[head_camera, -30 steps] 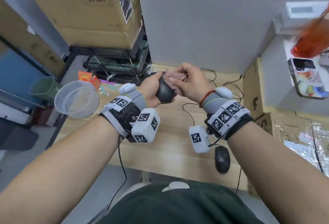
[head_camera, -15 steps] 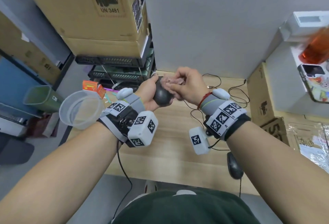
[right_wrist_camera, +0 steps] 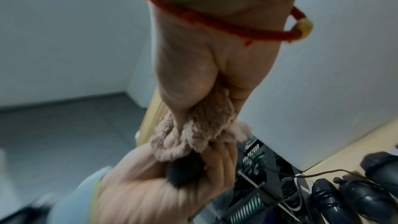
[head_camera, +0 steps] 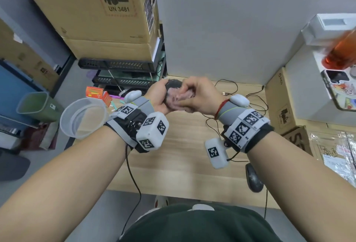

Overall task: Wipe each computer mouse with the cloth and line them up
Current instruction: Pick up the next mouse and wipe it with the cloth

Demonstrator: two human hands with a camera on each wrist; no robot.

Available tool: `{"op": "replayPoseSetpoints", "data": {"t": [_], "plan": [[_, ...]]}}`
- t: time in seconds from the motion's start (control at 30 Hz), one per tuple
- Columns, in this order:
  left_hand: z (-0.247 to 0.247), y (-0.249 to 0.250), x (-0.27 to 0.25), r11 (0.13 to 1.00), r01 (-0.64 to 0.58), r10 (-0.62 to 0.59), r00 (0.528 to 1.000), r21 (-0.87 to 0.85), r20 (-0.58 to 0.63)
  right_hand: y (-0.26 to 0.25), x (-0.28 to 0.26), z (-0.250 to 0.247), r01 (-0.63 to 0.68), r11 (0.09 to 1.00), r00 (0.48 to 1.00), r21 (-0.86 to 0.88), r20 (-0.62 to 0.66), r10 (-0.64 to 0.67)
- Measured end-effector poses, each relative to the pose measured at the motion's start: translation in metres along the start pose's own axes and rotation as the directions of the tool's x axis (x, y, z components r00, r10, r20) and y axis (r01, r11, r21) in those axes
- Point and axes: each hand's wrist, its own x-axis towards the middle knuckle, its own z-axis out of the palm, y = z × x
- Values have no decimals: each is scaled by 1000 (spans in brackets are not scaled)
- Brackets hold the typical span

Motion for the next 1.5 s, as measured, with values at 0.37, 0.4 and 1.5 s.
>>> {"op": "replayPoseSetpoints", "data": {"t": [0.37, 0.4, 1.5], "plan": [[15, 3, -8, 997, 10, -11, 1000, 82, 13, -7, 8, -22, 36, 977, 996, -208, -74, -52], [17, 3, -10, 994, 7, -8, 1000, 110, 14, -3, 11, -29, 6, 982, 987, -188, -155, -35], [19, -15, -15, 929, -118, 48, 978, 351, 202, -2, 0, -23, 87, 955, 988, -283, -95, -118]]}}
